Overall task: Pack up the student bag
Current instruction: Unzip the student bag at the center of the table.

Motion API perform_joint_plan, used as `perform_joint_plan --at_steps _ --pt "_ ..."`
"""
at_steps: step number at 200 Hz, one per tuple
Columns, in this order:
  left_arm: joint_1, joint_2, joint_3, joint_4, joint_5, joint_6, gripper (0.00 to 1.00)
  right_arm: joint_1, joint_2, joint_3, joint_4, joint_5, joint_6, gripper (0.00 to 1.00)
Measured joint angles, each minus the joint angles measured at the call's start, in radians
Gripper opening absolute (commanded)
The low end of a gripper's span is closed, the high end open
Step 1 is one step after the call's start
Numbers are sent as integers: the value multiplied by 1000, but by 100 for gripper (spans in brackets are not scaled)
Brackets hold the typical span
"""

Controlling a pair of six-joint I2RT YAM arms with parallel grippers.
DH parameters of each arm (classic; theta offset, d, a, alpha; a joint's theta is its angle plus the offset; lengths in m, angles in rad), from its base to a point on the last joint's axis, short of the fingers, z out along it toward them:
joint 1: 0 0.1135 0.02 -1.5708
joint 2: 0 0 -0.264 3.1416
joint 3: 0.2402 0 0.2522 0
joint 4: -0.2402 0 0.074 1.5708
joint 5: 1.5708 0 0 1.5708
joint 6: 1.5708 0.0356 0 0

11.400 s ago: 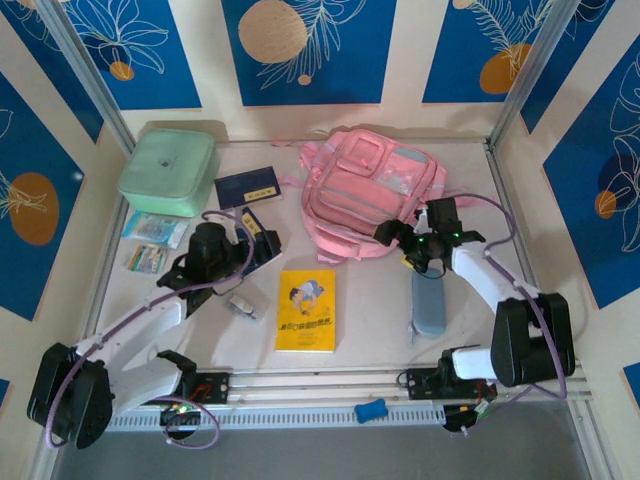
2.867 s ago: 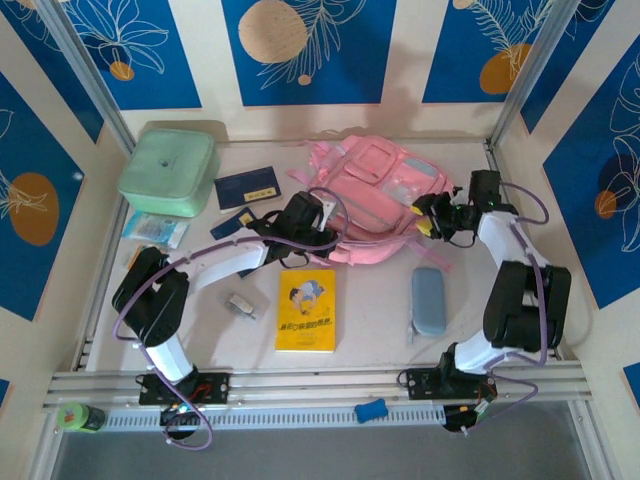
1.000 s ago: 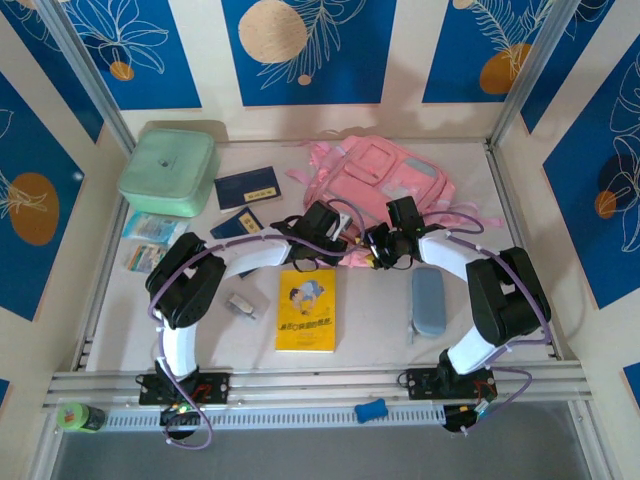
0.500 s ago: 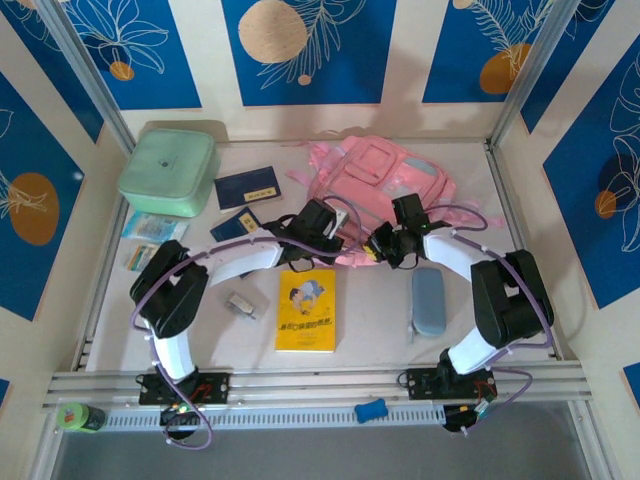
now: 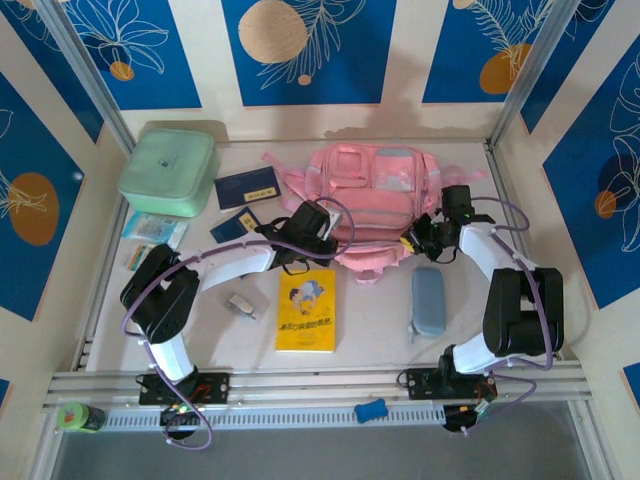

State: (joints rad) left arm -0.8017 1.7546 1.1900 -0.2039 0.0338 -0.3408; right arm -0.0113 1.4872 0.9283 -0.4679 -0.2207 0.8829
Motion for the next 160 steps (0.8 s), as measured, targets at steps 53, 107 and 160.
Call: perform_joint_plan --at_steps 53,107,160 --pt "-2 0 4 -2 0 -35 0 72 -145 -51 6 -60 23 67" --pt "-2 0 9 -1 3 -46 0 290 -126 -64 43 -54 269 69" --pt "-2 0 11 0 11 -46 0 333 71 23 73 16 391 52"
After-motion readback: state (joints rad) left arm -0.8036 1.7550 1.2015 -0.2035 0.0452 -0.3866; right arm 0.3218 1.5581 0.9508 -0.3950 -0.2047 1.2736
